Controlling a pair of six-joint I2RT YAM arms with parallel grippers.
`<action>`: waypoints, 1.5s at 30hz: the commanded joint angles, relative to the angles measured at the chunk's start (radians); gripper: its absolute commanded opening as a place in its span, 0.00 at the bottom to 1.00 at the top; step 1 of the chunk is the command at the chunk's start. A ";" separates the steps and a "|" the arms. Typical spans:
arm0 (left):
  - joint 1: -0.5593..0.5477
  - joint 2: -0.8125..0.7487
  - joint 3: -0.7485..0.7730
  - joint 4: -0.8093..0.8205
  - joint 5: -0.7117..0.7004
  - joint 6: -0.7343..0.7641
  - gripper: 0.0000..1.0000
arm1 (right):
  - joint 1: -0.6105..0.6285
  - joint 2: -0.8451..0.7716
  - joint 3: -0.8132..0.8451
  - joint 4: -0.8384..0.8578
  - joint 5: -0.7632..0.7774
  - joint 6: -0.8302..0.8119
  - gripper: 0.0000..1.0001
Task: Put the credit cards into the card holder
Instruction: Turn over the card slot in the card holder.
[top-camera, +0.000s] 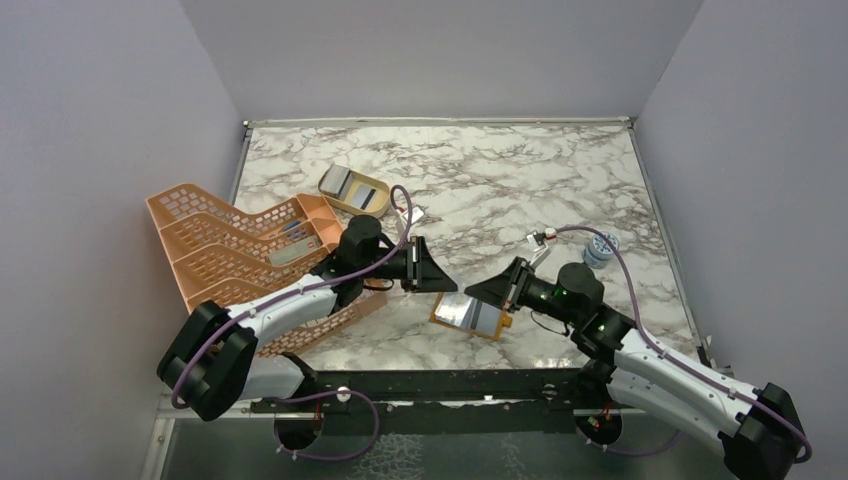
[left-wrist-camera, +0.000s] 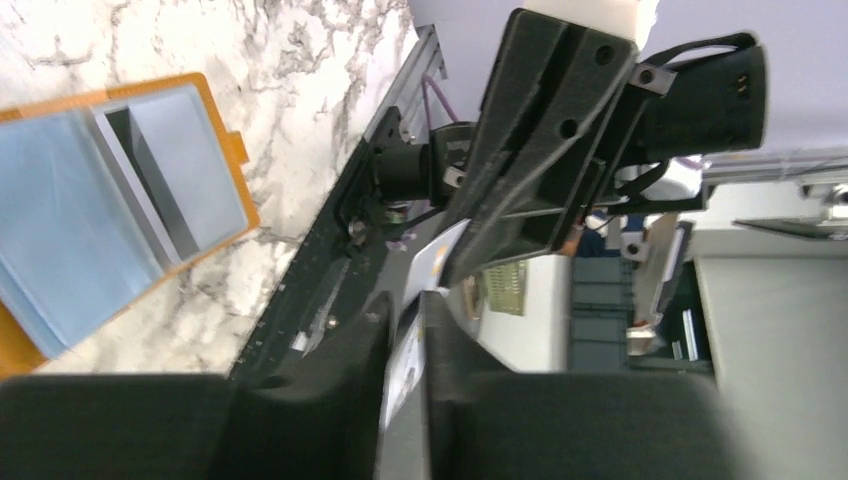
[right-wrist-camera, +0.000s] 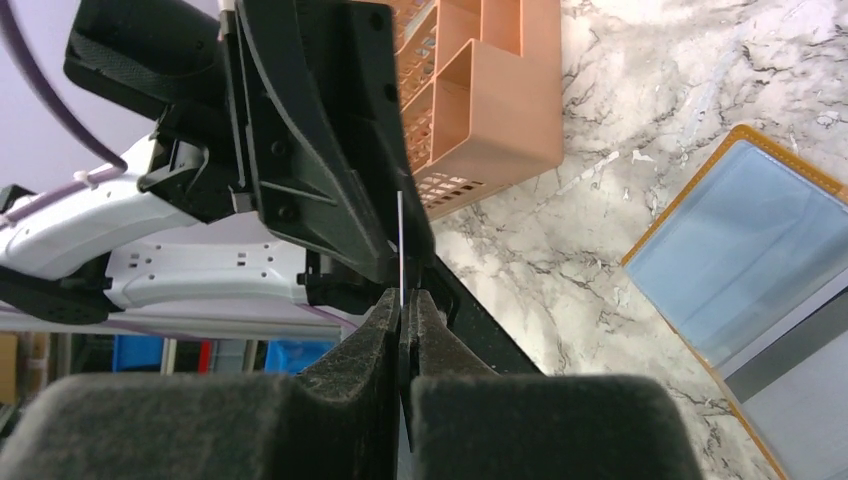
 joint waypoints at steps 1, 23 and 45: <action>-0.017 -0.027 -0.032 0.072 -0.026 -0.022 0.37 | 0.008 -0.043 0.016 -0.082 0.055 -0.039 0.01; -0.023 0.200 0.095 -0.424 -0.405 0.436 0.25 | -0.041 0.270 0.172 -0.352 0.178 -0.316 0.01; -0.085 0.290 0.111 -0.310 -0.351 0.382 0.39 | -0.131 0.320 0.197 -0.421 0.139 -0.394 0.01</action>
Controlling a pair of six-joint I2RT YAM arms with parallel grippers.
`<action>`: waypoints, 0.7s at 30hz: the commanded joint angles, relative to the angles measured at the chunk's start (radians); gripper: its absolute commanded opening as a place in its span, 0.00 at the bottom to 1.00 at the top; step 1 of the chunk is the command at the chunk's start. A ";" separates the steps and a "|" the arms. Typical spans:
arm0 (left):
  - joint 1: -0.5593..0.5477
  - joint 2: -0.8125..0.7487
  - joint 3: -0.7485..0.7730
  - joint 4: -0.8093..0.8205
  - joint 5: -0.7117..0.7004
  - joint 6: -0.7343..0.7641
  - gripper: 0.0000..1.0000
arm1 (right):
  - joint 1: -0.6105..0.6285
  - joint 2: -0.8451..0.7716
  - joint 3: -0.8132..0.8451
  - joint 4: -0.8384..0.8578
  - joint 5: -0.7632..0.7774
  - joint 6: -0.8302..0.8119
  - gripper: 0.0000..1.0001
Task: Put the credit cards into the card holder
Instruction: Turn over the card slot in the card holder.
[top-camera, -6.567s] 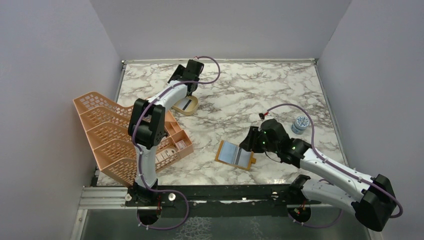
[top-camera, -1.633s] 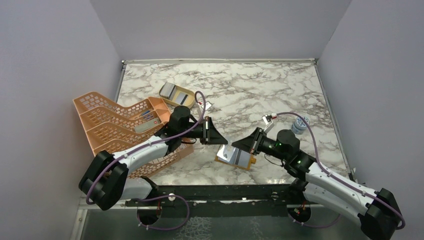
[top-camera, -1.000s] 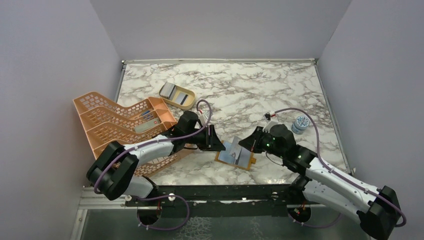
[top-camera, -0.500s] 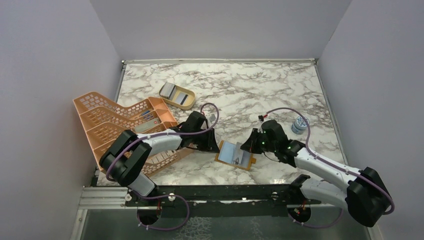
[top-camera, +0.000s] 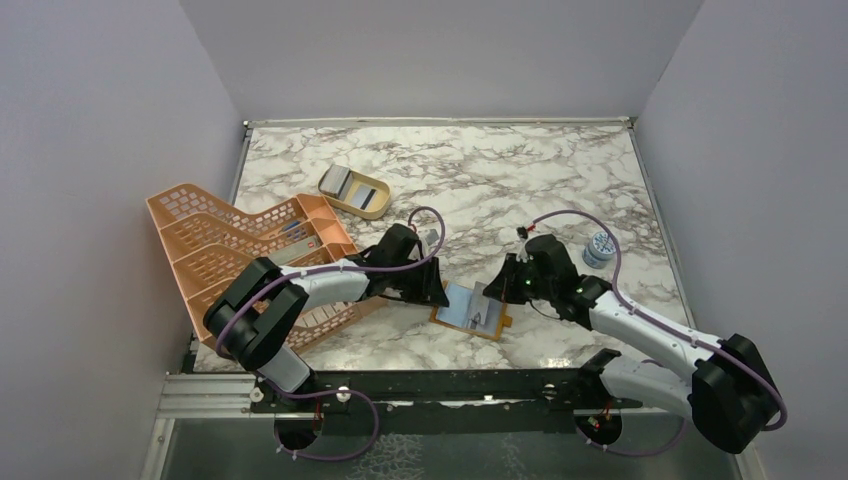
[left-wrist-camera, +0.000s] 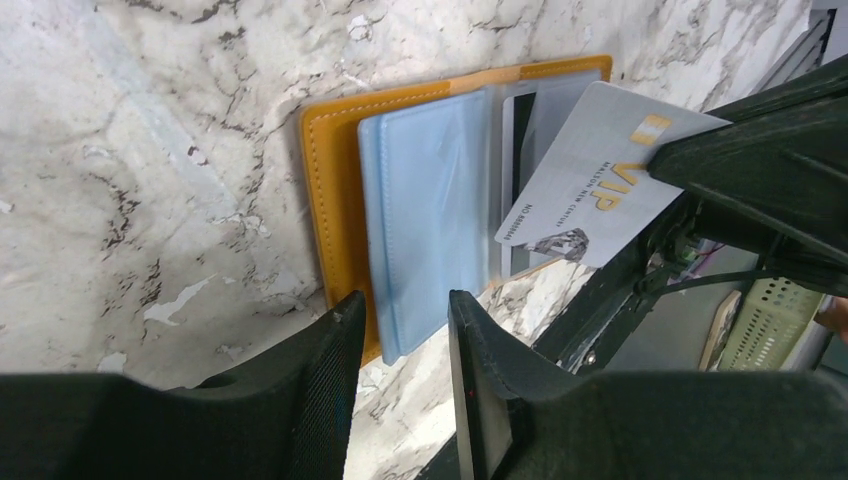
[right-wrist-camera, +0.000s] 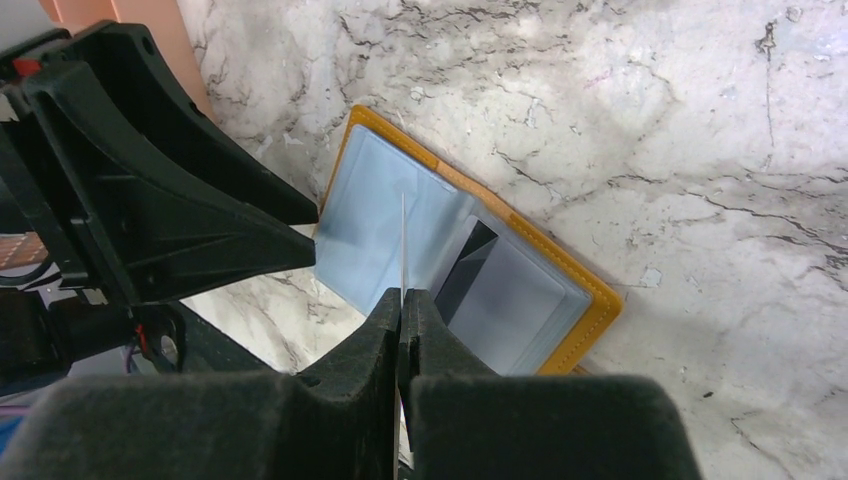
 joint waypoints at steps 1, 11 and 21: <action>-0.009 -0.013 -0.001 0.080 0.010 -0.036 0.39 | -0.003 -0.018 0.011 -0.035 0.045 -0.021 0.01; -0.011 -0.004 -0.026 0.171 -0.016 -0.052 0.43 | -0.003 -0.014 -0.024 -0.013 0.040 -0.011 0.01; -0.011 0.012 -0.035 0.214 -0.002 -0.058 0.43 | -0.002 -0.026 -0.023 -0.021 0.040 -0.013 0.01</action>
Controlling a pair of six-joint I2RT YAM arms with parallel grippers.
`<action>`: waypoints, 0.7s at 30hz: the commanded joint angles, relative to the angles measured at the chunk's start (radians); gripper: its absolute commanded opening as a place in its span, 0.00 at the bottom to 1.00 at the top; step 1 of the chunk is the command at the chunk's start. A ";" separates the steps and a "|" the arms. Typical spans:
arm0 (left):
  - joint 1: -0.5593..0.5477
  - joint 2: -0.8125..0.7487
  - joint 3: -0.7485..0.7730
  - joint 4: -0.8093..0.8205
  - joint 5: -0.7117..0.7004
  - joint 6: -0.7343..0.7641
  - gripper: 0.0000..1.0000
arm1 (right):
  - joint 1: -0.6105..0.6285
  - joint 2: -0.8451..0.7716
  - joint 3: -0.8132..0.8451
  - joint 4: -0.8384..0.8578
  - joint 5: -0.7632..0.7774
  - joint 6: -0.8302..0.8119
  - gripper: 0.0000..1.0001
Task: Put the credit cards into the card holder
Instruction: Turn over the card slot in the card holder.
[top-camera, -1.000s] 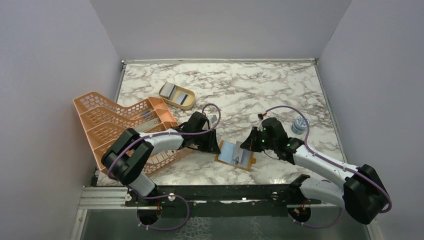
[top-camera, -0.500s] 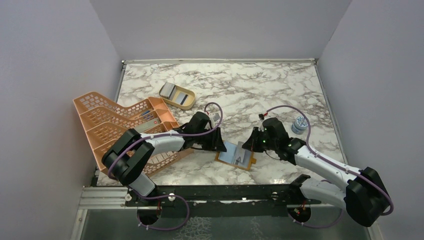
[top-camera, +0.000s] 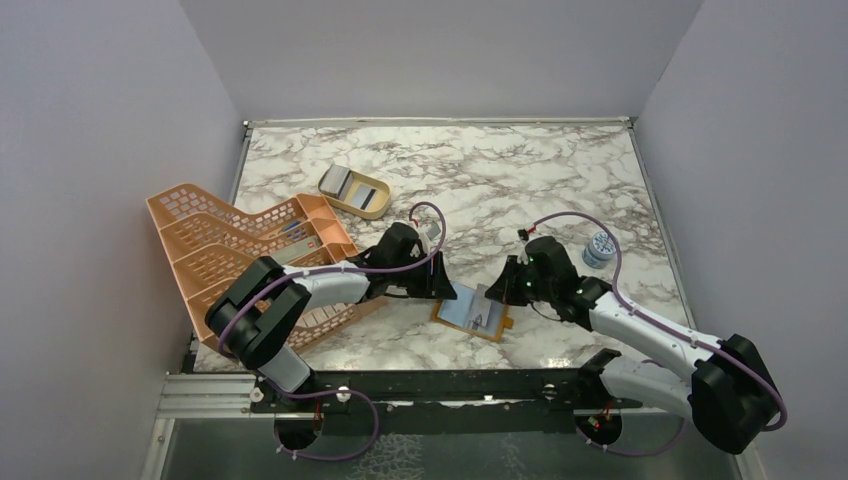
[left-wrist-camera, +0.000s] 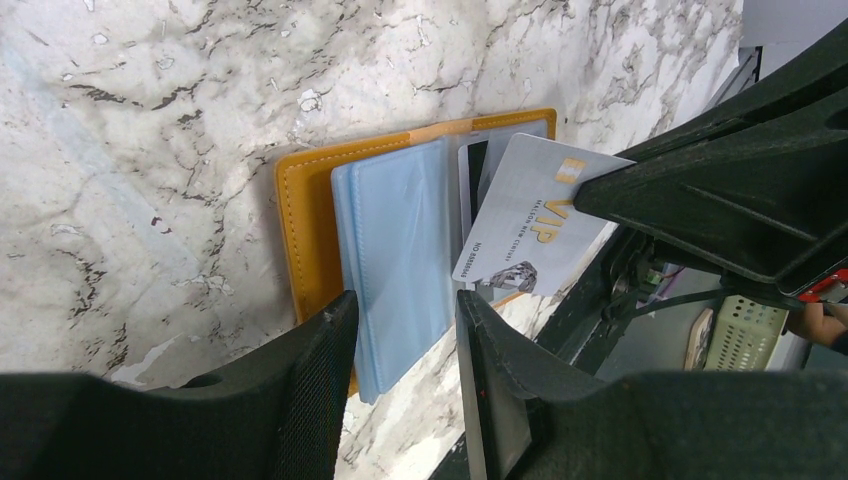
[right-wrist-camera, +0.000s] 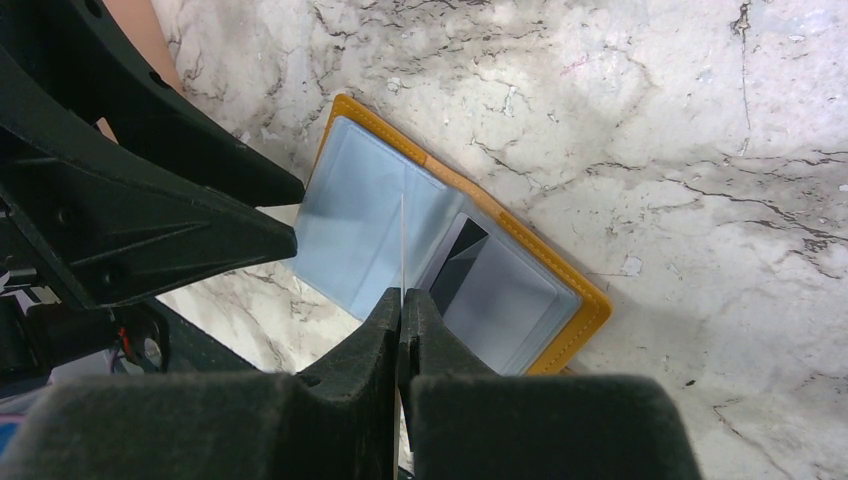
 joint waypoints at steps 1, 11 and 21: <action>-0.005 0.000 -0.020 0.051 -0.004 0.001 0.43 | -0.002 -0.019 -0.013 0.003 0.019 -0.007 0.01; -0.005 0.038 -0.031 0.097 0.054 -0.019 0.43 | -0.003 -0.006 -0.018 0.014 0.012 -0.005 0.01; -0.027 0.008 -0.028 0.160 0.114 -0.081 0.42 | -0.003 0.006 -0.024 0.031 -0.003 0.007 0.01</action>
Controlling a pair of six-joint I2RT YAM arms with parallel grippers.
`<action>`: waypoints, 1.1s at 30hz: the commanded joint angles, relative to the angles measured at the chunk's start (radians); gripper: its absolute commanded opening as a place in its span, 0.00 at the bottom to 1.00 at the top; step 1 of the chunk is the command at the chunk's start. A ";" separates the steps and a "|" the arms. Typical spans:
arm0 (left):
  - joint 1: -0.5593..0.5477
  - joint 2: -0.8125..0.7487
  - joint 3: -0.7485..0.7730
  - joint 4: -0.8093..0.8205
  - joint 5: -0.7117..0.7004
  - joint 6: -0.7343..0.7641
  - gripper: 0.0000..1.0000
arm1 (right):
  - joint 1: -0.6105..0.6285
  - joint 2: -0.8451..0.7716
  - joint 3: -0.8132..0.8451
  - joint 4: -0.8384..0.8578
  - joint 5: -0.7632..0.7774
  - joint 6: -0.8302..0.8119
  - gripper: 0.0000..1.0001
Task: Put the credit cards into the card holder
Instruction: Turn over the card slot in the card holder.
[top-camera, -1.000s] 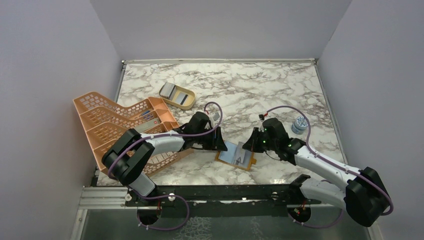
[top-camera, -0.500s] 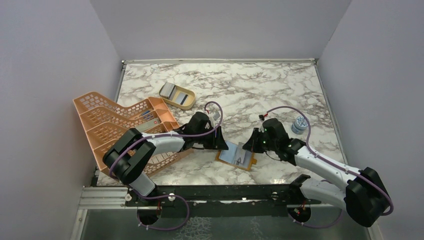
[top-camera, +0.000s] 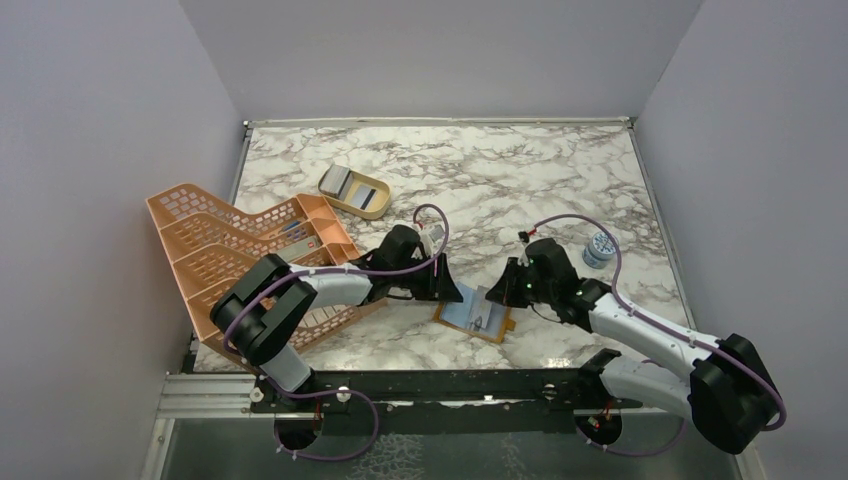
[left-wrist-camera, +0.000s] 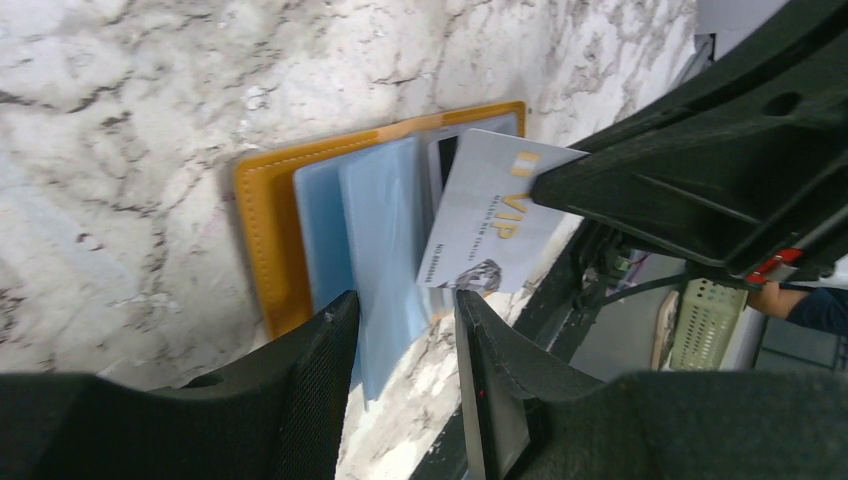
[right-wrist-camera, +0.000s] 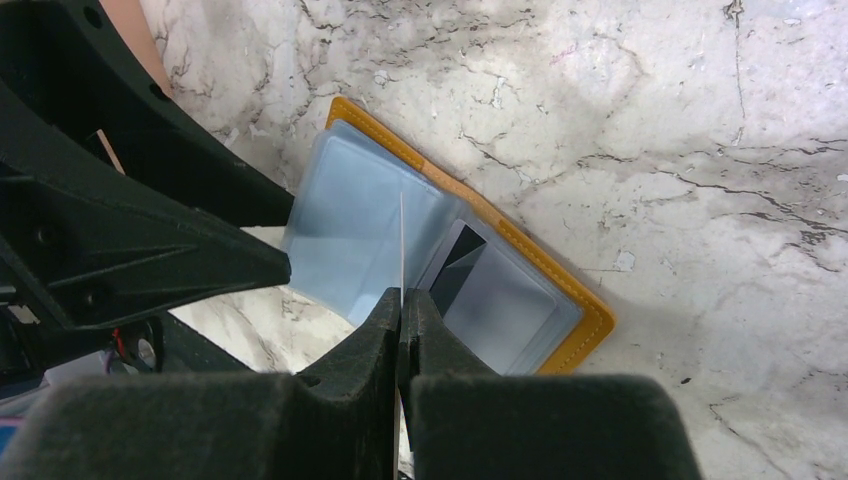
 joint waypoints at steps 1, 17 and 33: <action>-0.024 -0.019 -0.005 0.071 0.058 -0.037 0.42 | -0.003 0.009 -0.002 0.011 -0.002 0.002 0.01; -0.068 -0.047 0.000 0.042 -0.017 -0.052 0.07 | -0.002 -0.054 0.042 -0.058 -0.004 0.001 0.01; -0.069 -0.178 0.191 -0.473 -0.314 0.147 0.00 | -0.002 -0.249 0.173 -0.342 0.061 -0.035 0.01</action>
